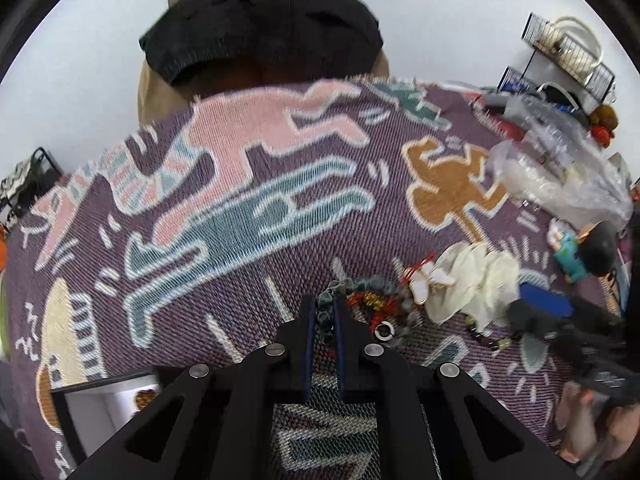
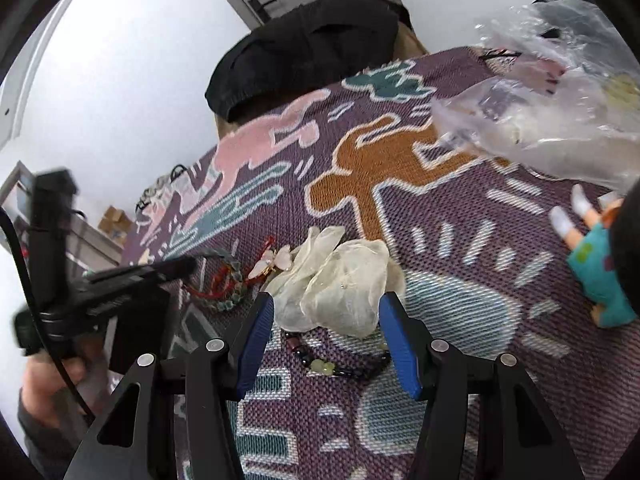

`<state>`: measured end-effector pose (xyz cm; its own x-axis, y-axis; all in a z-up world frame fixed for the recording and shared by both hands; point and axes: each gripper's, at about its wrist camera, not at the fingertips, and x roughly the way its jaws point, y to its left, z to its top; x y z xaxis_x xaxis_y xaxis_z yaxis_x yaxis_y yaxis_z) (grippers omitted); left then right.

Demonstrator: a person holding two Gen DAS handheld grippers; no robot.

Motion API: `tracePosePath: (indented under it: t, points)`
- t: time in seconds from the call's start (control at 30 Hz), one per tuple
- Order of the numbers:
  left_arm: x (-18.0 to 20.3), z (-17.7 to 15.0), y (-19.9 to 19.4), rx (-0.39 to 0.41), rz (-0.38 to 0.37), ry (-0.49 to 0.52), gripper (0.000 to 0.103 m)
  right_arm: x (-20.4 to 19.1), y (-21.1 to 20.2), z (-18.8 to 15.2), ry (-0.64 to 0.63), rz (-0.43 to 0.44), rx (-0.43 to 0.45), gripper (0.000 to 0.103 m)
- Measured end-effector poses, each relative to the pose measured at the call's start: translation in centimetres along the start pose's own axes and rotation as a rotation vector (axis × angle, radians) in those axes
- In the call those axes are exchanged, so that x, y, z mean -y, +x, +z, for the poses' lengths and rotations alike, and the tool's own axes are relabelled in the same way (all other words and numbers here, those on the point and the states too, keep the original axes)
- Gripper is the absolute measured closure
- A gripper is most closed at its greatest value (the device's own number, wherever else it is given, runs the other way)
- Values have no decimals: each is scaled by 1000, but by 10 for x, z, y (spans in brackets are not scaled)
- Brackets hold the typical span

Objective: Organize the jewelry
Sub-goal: 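Grasp the grey bead bracelet with the left gripper while the right gripper grasps the white flower clips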

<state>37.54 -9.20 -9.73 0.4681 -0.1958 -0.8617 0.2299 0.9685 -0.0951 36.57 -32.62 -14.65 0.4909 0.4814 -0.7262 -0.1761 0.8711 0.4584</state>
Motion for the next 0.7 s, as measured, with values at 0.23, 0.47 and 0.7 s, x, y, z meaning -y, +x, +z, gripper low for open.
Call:
tracePosePath:
  t: [0.23,0.47,0.7]
  points:
    - [-4,4,-40,88,-22,-7,94,-17,14,-4,-100,-97,-19,46]
    - [-11,0,-67,138,-46,-18,94,-23,14,-5,-147,-106,-16,101]
    - [-14,-5,-95,191,-59,-17,94,-38,-30,1,-160,-48,91,101]
